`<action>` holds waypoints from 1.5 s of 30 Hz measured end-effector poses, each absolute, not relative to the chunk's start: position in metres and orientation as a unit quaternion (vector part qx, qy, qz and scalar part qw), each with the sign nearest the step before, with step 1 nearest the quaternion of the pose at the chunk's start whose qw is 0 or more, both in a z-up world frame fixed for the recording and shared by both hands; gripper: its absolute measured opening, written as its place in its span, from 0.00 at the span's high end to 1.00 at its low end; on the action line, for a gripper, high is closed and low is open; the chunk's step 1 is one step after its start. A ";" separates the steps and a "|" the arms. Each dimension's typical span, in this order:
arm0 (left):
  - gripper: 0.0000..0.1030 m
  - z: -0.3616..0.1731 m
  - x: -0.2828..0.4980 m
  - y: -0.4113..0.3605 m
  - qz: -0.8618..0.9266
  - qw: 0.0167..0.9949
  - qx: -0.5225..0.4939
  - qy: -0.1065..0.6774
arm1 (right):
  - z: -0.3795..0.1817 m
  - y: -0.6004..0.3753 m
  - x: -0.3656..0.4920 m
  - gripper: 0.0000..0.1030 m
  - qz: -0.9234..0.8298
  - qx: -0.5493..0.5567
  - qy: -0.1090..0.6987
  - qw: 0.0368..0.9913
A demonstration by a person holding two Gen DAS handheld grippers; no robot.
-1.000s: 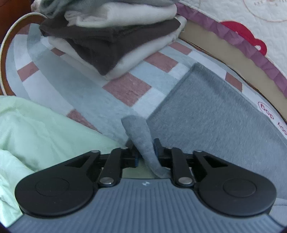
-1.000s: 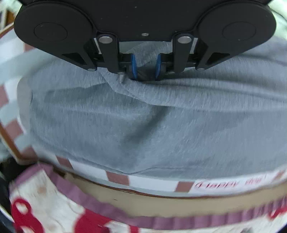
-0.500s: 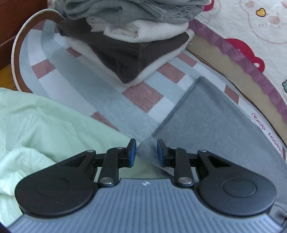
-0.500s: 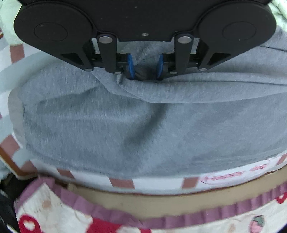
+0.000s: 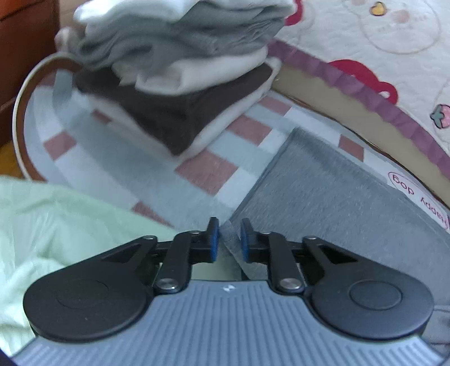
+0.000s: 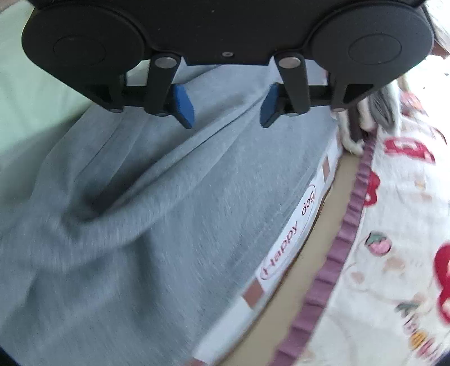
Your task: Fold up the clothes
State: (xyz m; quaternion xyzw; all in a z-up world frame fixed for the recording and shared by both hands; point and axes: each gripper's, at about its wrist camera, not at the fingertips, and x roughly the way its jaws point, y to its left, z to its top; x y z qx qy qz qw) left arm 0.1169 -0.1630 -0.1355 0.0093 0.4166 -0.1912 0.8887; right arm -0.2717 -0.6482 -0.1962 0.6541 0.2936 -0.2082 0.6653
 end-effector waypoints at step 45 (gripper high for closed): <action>0.54 -0.172 0.115 -0.216 -0.241 0.820 0.098 0.510 | -0.205 -0.646 -0.184 0.49 -0.342 0.652 0.429 0.523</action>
